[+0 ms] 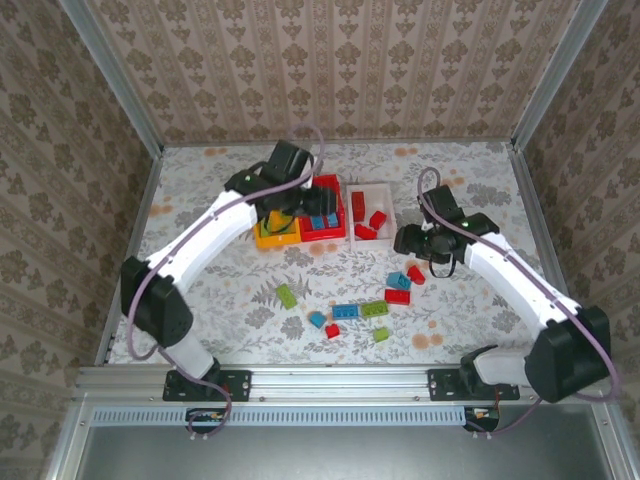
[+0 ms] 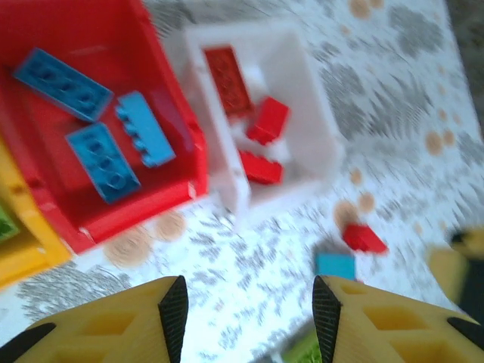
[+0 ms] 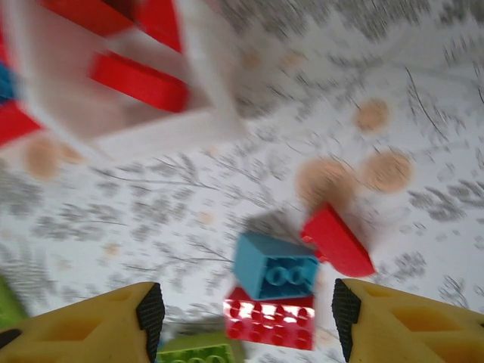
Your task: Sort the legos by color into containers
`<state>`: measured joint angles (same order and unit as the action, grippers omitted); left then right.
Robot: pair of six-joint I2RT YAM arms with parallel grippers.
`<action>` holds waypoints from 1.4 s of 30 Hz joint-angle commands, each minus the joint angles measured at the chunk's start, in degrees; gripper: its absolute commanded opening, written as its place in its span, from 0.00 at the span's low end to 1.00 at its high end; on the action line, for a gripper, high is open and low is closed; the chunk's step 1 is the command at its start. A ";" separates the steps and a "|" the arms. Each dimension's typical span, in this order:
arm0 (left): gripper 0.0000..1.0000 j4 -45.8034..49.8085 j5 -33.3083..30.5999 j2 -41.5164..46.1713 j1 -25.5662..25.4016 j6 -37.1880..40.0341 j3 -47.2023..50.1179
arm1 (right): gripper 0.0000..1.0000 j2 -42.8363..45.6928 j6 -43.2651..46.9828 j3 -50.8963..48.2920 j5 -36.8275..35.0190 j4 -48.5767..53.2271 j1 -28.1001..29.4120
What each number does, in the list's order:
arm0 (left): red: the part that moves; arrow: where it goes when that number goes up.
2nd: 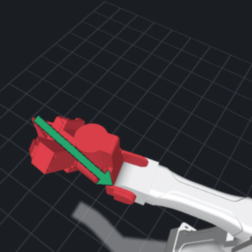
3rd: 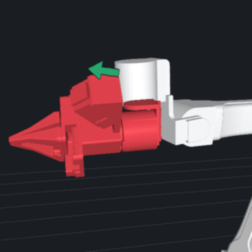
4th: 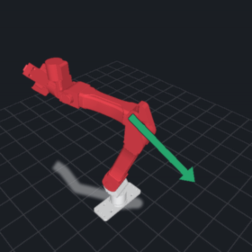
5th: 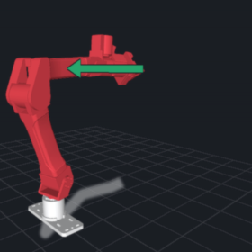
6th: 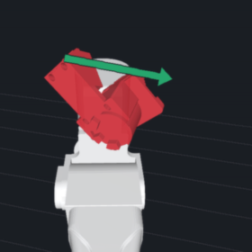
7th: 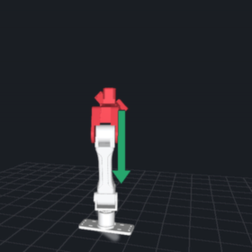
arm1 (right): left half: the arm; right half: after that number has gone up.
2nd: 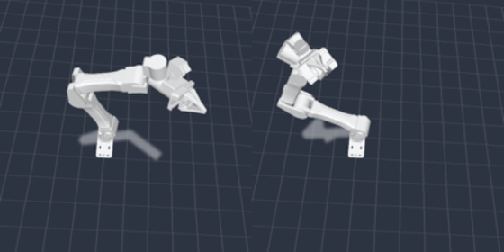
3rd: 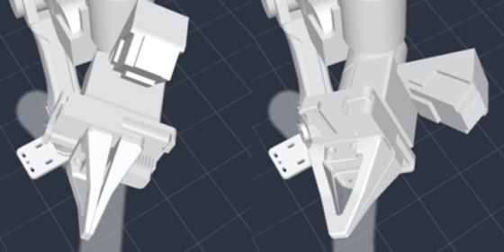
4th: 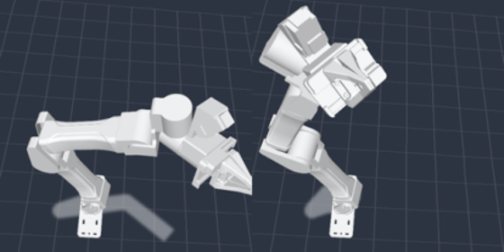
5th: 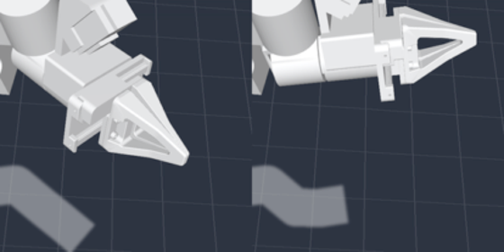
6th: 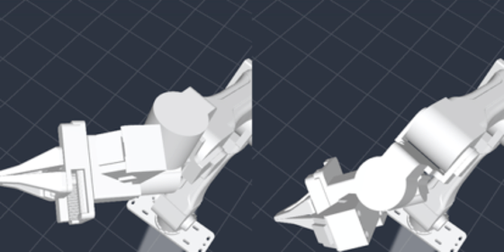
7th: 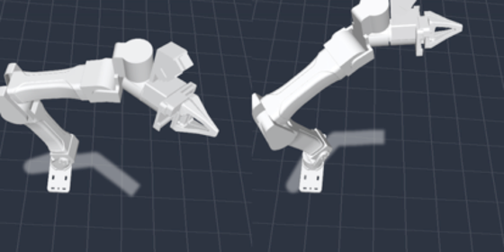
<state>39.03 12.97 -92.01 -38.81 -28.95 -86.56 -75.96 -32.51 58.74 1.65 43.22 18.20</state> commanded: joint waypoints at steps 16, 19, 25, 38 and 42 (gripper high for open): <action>0.51 -7.03 9.11 11.26 -3.77 3.47 15.42 | 0.63 -18.34 9.65 0.69 -3.06 3.79 -3.89; 0.51 -7.30 9.40 10.49 -3.75 3.42 15.11 | 0.59 -19.27 9.74 0.42 -2.04 2.76 -4.39; 0.51 -7.32 9.96 8.57 -3.77 3.72 13.82 | 0.54 -21.31 9.74 0.32 -1.33 1.01 -4.56; 0.51 -10.47 5.24 8.56 -4.05 0.66 9.34 | 0.23 -13.51 10.72 6.64 -4.92 -0.50 0.13; 0.51 -11.16 2.85 7.20 -3.92 -0.19 5.68 | 0.23 -16.72 7.98 15.15 -4.33 -0.50 3.24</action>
<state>29.91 18.68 -84.29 -42.41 -27.62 -77.21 -91.90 -22.76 68.14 -1.58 42.61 19.94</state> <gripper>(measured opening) 0.512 0.254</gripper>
